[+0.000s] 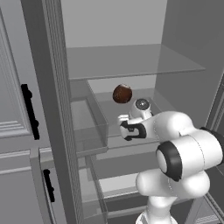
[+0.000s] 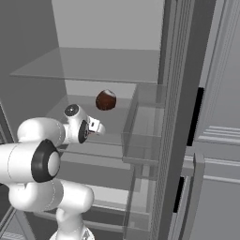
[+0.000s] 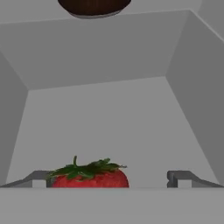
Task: Take the strawberry from the fridge and place it on top of the pancake, located on the dining counter.
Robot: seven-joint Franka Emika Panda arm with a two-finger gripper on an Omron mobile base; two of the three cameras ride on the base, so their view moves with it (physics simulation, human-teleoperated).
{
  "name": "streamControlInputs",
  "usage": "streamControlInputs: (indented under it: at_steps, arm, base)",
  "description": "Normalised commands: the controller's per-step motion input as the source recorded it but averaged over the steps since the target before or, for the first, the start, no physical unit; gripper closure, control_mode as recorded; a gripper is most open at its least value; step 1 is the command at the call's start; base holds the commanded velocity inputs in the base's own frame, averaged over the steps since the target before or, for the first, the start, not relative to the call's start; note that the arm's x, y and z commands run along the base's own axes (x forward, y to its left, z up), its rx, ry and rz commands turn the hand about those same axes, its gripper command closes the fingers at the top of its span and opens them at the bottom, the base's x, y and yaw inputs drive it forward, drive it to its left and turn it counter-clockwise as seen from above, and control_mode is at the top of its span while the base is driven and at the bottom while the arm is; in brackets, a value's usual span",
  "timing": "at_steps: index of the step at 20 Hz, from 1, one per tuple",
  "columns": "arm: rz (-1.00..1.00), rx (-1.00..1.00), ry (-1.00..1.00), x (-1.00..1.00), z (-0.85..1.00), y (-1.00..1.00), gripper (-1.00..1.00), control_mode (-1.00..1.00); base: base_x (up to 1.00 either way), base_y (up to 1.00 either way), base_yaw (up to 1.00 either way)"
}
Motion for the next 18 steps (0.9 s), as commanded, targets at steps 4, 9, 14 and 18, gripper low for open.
streamControlInputs:
  at_steps: [4, 9, 14, 18]
  arm:
    - [0.0, 0.0, 0.0, 0.0, -0.16, 0.0, 1.0, -1.0]
    - [0.0, 0.0, 0.0, 0.0, -0.03, 0.0, 1.0, -1.0]
    - [-0.02, 0.0, 0.0, -0.16, 0.03, -0.01, 1.0, -1.0]
    - [-0.05, 0.0, 0.0, -0.54, 0.45, -0.06, 1.0, -1.0]
  base:
    - [0.0, 0.0, 0.0]
    - [0.0, 0.0, 0.0]
    - [0.0, 0.0, 0.0]
    - [0.0, 0.0, 0.0]
